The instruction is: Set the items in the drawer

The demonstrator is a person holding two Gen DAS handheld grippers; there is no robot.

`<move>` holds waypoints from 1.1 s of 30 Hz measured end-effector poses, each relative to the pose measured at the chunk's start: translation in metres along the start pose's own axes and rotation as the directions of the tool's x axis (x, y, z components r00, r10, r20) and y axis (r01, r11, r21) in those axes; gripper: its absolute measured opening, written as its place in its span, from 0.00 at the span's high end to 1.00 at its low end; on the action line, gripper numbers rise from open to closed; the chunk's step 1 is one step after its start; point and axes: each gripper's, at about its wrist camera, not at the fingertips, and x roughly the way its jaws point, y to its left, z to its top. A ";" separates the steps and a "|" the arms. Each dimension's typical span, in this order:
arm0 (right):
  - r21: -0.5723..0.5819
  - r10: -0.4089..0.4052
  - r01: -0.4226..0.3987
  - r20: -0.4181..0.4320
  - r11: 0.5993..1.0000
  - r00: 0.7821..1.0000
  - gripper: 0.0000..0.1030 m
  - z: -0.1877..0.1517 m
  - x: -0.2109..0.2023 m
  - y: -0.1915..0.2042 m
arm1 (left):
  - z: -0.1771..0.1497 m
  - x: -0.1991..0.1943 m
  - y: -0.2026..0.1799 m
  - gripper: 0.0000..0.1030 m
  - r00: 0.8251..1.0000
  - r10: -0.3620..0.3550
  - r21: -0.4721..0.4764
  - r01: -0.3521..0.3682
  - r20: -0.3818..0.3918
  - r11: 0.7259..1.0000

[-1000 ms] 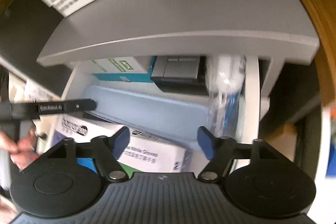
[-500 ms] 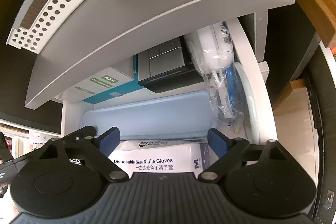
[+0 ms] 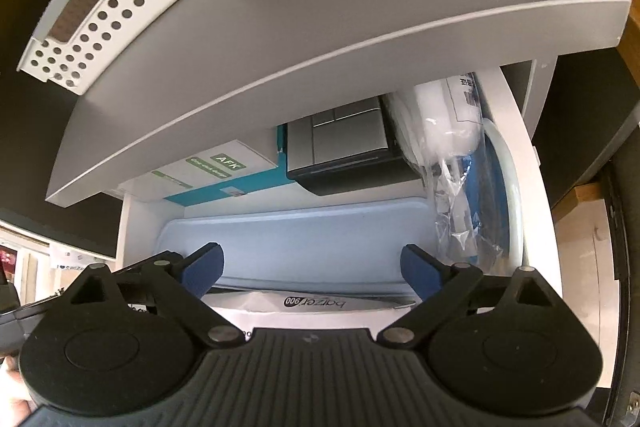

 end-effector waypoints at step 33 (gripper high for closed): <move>-0.327 0.058 0.003 0.177 0.945 0.983 0.06 -0.081 -0.119 -0.033 | 0.023 0.020 -0.045 0.70 0.983 0.172 0.291 -0.147 -0.060 0.945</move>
